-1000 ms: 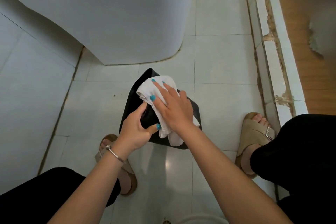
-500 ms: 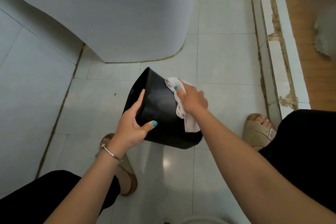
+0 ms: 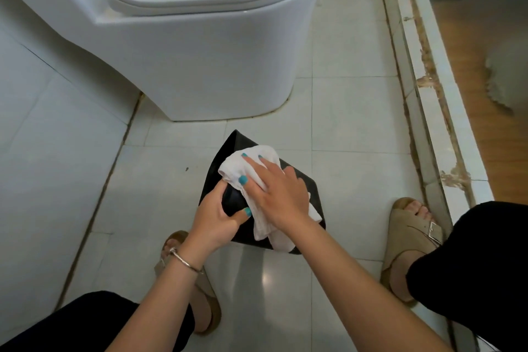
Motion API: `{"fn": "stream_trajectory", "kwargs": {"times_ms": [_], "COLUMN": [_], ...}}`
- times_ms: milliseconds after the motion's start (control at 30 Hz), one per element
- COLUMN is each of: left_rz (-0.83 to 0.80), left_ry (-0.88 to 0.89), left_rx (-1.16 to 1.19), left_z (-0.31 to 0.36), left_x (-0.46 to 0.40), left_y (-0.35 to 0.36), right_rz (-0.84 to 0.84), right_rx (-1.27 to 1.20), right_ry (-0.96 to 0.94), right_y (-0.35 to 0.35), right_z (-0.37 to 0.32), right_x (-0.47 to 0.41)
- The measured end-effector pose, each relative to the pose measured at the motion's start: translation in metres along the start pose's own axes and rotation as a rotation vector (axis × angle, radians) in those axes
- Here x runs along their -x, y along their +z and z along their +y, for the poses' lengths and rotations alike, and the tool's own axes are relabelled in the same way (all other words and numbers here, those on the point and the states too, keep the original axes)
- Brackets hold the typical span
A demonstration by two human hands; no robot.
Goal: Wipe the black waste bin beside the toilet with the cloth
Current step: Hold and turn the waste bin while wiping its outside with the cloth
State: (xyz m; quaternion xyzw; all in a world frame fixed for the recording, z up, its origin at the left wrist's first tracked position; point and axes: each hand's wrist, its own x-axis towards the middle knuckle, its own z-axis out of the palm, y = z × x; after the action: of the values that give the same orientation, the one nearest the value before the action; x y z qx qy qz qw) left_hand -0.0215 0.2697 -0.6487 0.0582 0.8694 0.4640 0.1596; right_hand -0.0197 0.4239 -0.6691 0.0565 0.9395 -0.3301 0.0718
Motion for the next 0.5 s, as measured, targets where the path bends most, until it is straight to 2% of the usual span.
{"fn": "stream_trajectory", "kwargs": {"times_ms": [200, 333, 433, 500], "left_rz": [-0.021, 0.088, 0.226, 0.186], "left_ry": [0.088, 0.054, 0.044, 0.066], "left_rx": [-0.111, -0.179, -0.329, -0.356], "left_z": [0.012, 0.007, 0.004, 0.002], "left_x": [-0.012, -0.004, 0.005, 0.007], "left_y": [0.005, 0.001, 0.002, 0.001], "right_rz": [0.033, -0.003, -0.029, -0.042], "right_rx": [-0.098, -0.075, -0.077, -0.084], "right_ry": [0.079, 0.13, 0.179, 0.189], "right_y": [-0.014, -0.011, -0.011, -0.012], "right_z": [0.013, 0.01, 0.011, 0.012], "right_x": [-0.001, -0.012, -0.023, -0.027]}}
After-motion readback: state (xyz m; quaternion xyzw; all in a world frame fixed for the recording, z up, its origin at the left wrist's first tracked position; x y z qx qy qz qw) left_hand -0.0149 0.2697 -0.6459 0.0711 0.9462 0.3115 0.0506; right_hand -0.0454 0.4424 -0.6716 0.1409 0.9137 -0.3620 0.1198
